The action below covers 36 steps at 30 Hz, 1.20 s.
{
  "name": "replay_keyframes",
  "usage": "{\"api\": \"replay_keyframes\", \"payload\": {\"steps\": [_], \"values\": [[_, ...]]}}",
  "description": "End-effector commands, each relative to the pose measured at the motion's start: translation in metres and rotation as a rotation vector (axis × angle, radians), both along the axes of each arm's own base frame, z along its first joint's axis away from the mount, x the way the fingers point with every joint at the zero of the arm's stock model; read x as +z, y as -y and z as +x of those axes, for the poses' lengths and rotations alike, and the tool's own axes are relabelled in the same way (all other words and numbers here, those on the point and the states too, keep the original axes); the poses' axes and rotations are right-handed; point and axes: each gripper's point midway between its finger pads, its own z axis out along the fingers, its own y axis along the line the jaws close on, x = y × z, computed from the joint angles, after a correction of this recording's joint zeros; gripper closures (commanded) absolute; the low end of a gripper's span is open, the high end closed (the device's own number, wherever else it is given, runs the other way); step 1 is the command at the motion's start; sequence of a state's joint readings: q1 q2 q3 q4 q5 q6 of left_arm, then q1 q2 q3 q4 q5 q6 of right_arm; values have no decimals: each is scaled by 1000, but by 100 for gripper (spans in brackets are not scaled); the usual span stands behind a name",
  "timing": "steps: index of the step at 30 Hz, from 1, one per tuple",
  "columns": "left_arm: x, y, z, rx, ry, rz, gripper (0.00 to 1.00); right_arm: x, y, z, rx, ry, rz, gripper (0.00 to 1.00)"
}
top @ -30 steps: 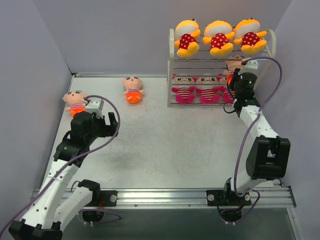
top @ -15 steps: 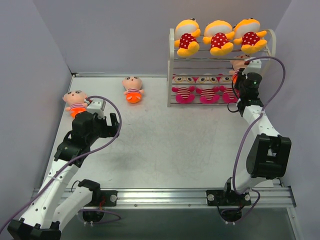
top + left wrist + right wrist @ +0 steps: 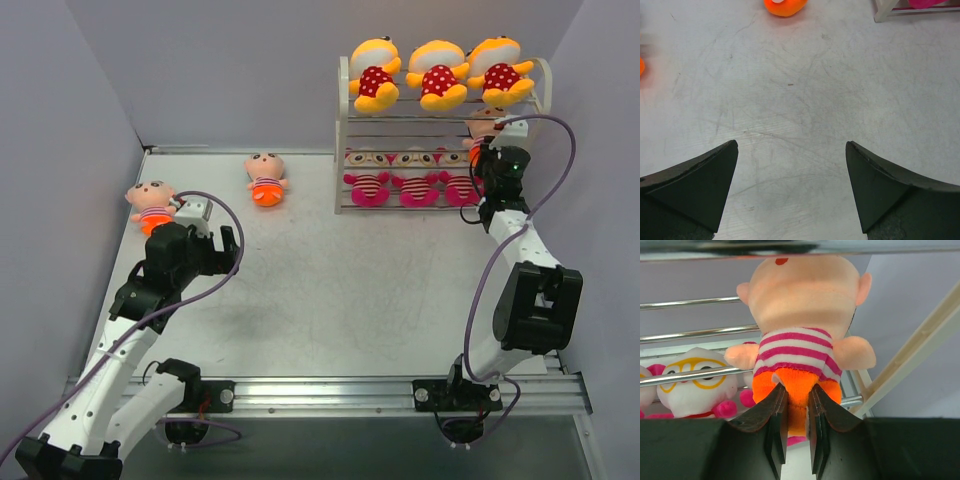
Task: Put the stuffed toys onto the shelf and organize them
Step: Place the stuffed toy onto shelf
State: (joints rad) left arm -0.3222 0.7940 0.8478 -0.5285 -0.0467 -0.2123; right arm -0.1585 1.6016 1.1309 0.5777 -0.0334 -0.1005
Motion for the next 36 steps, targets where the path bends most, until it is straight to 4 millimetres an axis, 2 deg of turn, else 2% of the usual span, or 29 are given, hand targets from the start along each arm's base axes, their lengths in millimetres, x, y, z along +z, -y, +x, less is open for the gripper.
{"api": "replay_keyframes", "payload": {"steps": [1,14,27,36], "values": [[2,0,1,-6,12,15,3,20,3,6,10,69,-24,88],[0,0,2,-7,6,20,3,18,12,13,-2,64,-49,84],[0,0,3,-7,6,22,3,29,19,16,-15,80,-71,83],[0,0,3,-7,6,22,3,20,21,20,-4,56,-78,80]]}}
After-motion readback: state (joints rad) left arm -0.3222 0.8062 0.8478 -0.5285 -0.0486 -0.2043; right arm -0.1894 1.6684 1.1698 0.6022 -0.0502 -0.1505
